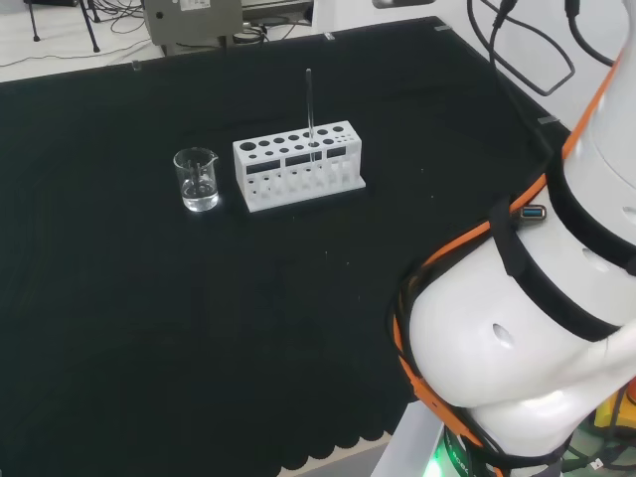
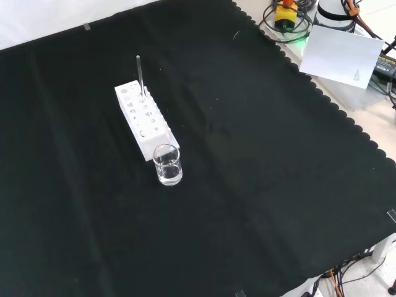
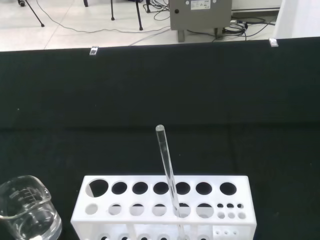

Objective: Take the glass rod from the white test tube rack.

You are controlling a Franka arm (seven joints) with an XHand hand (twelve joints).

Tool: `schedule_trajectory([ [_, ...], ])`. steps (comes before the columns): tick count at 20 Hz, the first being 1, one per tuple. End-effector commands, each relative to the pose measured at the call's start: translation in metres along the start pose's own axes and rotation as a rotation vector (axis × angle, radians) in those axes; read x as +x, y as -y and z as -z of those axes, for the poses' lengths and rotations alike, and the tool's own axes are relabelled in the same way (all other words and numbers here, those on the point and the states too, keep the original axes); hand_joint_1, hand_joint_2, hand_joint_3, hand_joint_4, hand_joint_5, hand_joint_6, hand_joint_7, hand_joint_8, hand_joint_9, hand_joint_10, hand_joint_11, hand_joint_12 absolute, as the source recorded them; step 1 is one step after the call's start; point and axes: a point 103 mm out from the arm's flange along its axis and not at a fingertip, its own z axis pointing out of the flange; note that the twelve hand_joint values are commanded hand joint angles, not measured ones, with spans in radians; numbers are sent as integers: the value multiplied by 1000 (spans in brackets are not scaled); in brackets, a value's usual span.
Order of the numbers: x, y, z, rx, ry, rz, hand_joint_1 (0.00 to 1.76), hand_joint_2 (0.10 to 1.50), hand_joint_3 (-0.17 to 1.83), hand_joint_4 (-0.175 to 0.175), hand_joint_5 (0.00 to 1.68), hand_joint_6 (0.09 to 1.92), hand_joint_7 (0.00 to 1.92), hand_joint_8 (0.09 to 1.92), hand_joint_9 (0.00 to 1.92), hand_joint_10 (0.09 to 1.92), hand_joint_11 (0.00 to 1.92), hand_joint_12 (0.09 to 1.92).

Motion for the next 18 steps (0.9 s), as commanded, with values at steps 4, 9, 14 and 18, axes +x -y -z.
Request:
schedule_trajectory([
  [4,-1,-28,-20,18,4,24,641,901,354,-175,310,87,520,969,725,986,400,1405],
  [9,2,-39,-31,42,7,37,633,895,373,-175,330,87,633,1005,818,1051,547,1373],
  [14,4,-48,-47,59,8,52,619,895,385,-175,401,87,660,1026,847,1082,645,1356],
  [18,6,-50,-59,70,8,64,614,897,388,-175,492,104,681,1033,872,1088,697,1337],
])
